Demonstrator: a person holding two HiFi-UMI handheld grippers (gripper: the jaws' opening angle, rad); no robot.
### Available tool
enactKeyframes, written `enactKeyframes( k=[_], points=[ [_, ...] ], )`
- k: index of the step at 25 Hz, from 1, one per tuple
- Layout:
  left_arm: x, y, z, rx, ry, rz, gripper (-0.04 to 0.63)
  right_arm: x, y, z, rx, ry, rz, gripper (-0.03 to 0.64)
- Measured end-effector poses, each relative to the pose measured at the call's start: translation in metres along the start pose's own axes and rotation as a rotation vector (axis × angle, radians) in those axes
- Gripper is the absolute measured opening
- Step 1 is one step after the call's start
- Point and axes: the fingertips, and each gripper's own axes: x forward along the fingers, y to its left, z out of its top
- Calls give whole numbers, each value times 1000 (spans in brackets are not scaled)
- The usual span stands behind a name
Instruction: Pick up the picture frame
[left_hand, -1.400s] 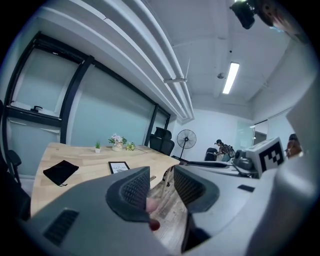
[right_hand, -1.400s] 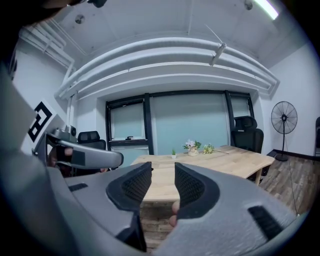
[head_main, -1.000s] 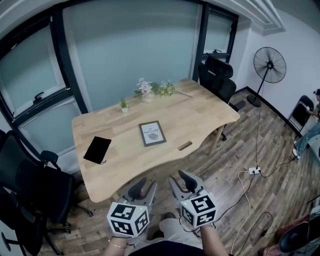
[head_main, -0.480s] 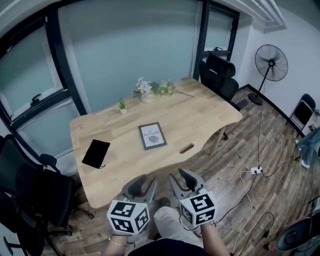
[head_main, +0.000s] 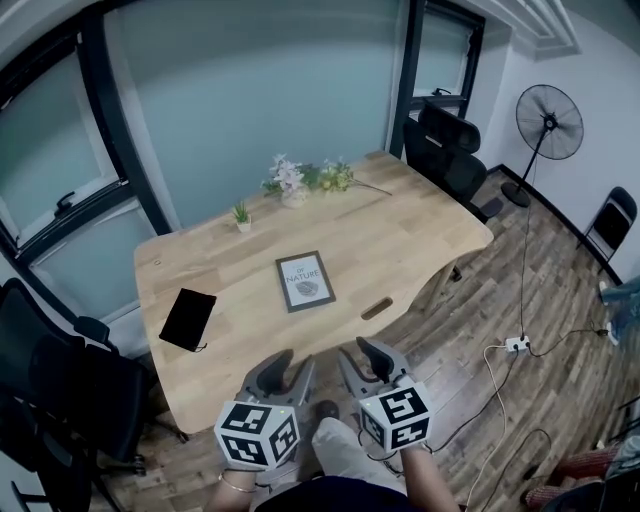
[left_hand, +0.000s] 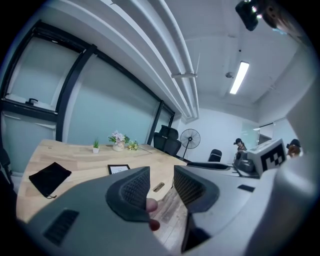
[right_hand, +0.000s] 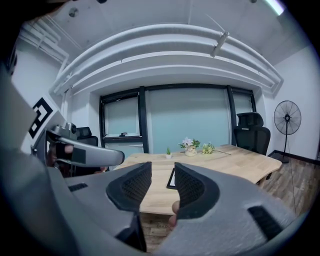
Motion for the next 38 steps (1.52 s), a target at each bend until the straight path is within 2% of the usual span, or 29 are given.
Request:
enactKeyframes(
  k=[15,26,38],
  points=[
    [74,50,22,-36,34,37,143,77,-48,6,26,46,27,120],
    [122,83,15,-77,97,76,141,131,-78,7,26,82,68,120],
    [166,126,4,-129,131,164,141,186,-106,-8,-1,154,133,118]
  ],
)
